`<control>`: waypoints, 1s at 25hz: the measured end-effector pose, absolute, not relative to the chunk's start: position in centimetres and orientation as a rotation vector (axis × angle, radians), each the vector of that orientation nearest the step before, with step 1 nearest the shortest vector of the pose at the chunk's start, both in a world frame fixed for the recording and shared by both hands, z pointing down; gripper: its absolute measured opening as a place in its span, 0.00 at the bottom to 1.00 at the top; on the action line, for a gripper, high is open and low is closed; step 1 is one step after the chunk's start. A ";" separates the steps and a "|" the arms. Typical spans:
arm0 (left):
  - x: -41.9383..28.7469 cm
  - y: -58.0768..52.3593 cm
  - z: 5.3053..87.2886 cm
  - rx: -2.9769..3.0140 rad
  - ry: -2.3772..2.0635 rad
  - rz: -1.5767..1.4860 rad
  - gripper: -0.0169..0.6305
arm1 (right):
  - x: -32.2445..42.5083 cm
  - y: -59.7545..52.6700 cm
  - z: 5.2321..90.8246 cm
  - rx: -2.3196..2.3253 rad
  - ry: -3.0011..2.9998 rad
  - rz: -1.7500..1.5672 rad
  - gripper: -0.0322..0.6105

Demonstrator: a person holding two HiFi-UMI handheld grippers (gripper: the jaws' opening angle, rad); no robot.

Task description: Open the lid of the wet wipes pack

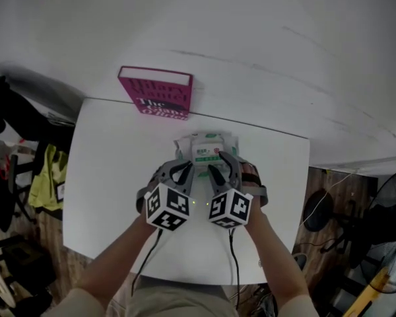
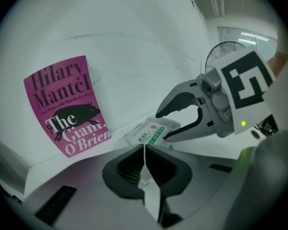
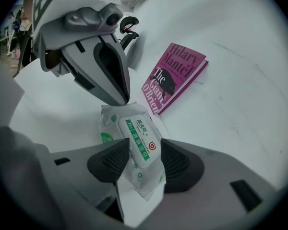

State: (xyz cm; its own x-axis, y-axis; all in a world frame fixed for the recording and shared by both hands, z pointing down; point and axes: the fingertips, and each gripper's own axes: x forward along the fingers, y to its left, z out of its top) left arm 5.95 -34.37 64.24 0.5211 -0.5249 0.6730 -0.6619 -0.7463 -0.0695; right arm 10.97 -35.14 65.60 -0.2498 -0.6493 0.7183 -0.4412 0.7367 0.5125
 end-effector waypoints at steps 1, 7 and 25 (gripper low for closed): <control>5.9 -34.3 64.9 2.555 -1.005 1.043 0.07 | 10.9 -35.1 65.6 0.831 -1.889 -0.271 0.39; 5.9 -33.9 67.3 2.517 -1.003 1.046 0.07 | 10.3 -34.0 66.8 0.713 -1.847 -0.397 0.40; 6.0 -34.2 68.6 2.504 -1.050 0.984 0.07 | 9.8 -34.1 67.7 0.691 -1.830 -0.379 0.17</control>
